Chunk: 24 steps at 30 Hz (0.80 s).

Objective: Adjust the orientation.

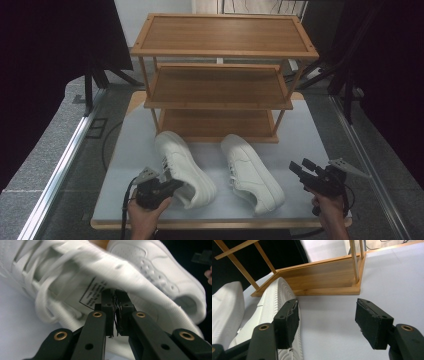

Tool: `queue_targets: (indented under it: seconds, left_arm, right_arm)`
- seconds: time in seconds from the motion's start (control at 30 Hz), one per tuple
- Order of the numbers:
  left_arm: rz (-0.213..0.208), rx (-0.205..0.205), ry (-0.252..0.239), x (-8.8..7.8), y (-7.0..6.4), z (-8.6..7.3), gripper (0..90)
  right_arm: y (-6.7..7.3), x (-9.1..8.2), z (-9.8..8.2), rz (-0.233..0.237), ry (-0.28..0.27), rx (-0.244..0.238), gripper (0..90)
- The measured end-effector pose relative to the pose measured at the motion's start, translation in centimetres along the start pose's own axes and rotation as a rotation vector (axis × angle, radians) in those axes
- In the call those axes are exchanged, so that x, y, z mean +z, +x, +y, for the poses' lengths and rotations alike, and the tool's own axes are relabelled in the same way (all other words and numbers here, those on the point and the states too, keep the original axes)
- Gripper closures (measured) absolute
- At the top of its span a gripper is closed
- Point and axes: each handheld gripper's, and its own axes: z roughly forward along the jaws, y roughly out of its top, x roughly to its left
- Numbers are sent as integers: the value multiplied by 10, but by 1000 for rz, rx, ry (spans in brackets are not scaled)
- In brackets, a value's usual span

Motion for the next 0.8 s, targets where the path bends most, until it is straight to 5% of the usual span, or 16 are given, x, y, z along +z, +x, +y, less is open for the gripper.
queue_targets:
  seconds: [0.13, 0.23, 0.47, 0.8]
  left_arm:
    - [-21, 29, 3, 24, -12, 27, 870]
    - [-53, 40, 17, 33, -18, 34, 869]
    - [-37, 99, 33, 47, -42, 49, 839]
    - [-13, 67, 107, 67, -31, 36, 860]
  right_arm:
    - [-1, 0, -1, -2, 0, 1, 354]
    - [-3, -1, -1, -4, 1, 3, 355]
    - [-6, -4, -1, -14, -5, 14, 357]
    - [-4, -1, -2, -12, 7, 7, 357]
